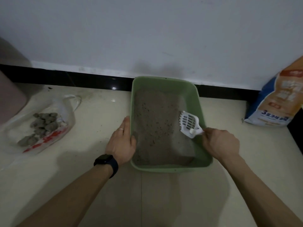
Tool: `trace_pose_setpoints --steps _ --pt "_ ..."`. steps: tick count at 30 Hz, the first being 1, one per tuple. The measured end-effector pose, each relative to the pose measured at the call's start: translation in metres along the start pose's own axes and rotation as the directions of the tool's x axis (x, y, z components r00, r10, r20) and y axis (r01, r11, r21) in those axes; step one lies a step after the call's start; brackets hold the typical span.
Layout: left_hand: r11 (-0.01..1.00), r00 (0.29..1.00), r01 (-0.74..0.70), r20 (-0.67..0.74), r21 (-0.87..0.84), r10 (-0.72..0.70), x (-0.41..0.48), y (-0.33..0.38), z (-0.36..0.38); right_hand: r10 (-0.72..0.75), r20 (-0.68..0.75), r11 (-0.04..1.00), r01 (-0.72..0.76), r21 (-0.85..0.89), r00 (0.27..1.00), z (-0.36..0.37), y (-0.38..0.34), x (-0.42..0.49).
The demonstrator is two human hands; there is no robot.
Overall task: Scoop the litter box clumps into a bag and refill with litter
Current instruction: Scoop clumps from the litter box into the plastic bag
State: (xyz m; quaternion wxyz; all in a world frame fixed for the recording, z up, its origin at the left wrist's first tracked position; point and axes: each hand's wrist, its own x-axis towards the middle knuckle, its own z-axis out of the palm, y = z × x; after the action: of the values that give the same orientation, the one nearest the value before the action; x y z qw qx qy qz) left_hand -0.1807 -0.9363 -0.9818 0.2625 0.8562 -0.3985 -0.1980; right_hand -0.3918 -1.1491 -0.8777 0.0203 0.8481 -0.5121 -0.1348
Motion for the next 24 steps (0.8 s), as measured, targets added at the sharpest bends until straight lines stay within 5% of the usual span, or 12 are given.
trace_pose_setpoints --steps 6,12,20,24 --pt "0.998 0.998 0.054 0.017 0.016 -0.054 -0.001 -0.006 0.003 -0.265 -0.085 0.957 0.252 -0.141 0.960 0.012 -0.032 -0.003" --pt "0.998 0.998 0.062 0.024 -0.009 -0.062 0.000 -0.008 0.005 -0.341 -0.134 0.937 0.326 -0.122 0.930 -0.002 -0.029 -0.017" --pt "0.998 0.999 0.044 0.006 -0.047 -0.044 0.002 -0.008 0.006 -0.107 0.038 0.974 0.112 -0.198 0.994 -0.013 -0.006 0.019" --pt "0.997 0.999 0.033 -0.003 -0.071 -0.034 0.001 -0.009 0.006 -0.073 0.208 0.997 0.079 -0.023 0.975 -0.004 0.007 0.044"
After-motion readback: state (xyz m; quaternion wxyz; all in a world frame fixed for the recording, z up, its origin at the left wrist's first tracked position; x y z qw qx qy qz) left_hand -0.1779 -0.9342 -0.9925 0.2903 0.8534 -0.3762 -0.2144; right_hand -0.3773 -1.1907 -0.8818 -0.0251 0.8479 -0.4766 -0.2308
